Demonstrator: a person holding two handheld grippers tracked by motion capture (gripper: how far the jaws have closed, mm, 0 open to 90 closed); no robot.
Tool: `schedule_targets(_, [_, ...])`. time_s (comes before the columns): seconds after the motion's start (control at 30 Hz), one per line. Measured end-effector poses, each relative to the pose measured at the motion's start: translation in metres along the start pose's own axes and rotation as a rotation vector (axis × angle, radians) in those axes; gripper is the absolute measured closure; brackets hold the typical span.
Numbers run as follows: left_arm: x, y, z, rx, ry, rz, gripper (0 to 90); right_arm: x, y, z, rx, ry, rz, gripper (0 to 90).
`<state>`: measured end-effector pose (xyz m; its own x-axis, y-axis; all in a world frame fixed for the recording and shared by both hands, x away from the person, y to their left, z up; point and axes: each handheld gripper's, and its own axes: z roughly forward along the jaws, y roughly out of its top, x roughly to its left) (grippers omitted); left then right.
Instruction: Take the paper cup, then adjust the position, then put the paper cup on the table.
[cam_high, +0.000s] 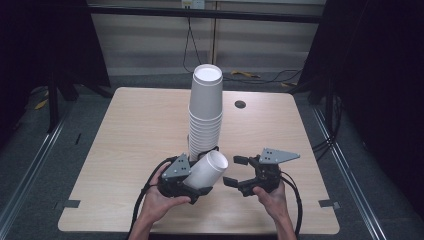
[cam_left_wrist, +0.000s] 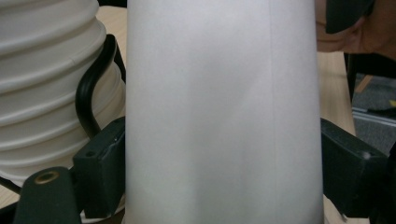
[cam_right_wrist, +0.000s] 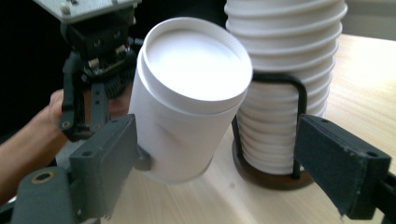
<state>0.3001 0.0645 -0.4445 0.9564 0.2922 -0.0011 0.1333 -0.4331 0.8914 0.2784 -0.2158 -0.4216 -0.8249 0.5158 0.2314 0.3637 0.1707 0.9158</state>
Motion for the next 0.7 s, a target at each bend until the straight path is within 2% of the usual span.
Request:
schedule_targets(0.03, [0.000,0.001,0.000,0.022,-0.002,0.013,15.6,0.000,-0.001,0.000,0.009,0.001,-0.005,13.9])
schedule_targets(0.1, [0.001,0.001,0.001,0.038,-0.007,0.019,15.6,0.000,-0.002,-0.001,0.031,-0.014,-0.011,13.9])
schedule_targets(0.27, [0.001,0.002,0.005,0.092,-0.011,0.035,15.6,-0.002,-0.004,-0.003,0.072,-0.012,-0.021,13.9])
schedule_targets(0.4, [0.002,0.001,0.010,0.111,-0.014,0.028,15.6,-0.004,-0.006,-0.001,0.125,-0.007,-0.027,13.9])
schedule_targets(0.5, [0.003,0.002,0.012,0.139,-0.029,0.049,15.7,-0.006,-0.007,0.003,0.157,-0.005,-0.032,13.9])
schedule_targets(0.57, [0.002,0.004,0.013,0.178,-0.016,0.065,15.7,-0.006,-0.008,0.005,0.180,0.002,-0.039,14.0])
schedule_targets(0.6, [0.003,0.004,0.013,0.187,-0.018,0.082,15.7,-0.006,-0.008,0.006,0.194,-0.002,-0.043,14.0])
schedule_targets(0.7, [0.001,0.006,0.014,0.203,-0.018,0.089,15.7,-0.006,-0.009,0.009,0.225,0.002,-0.054,14.2])
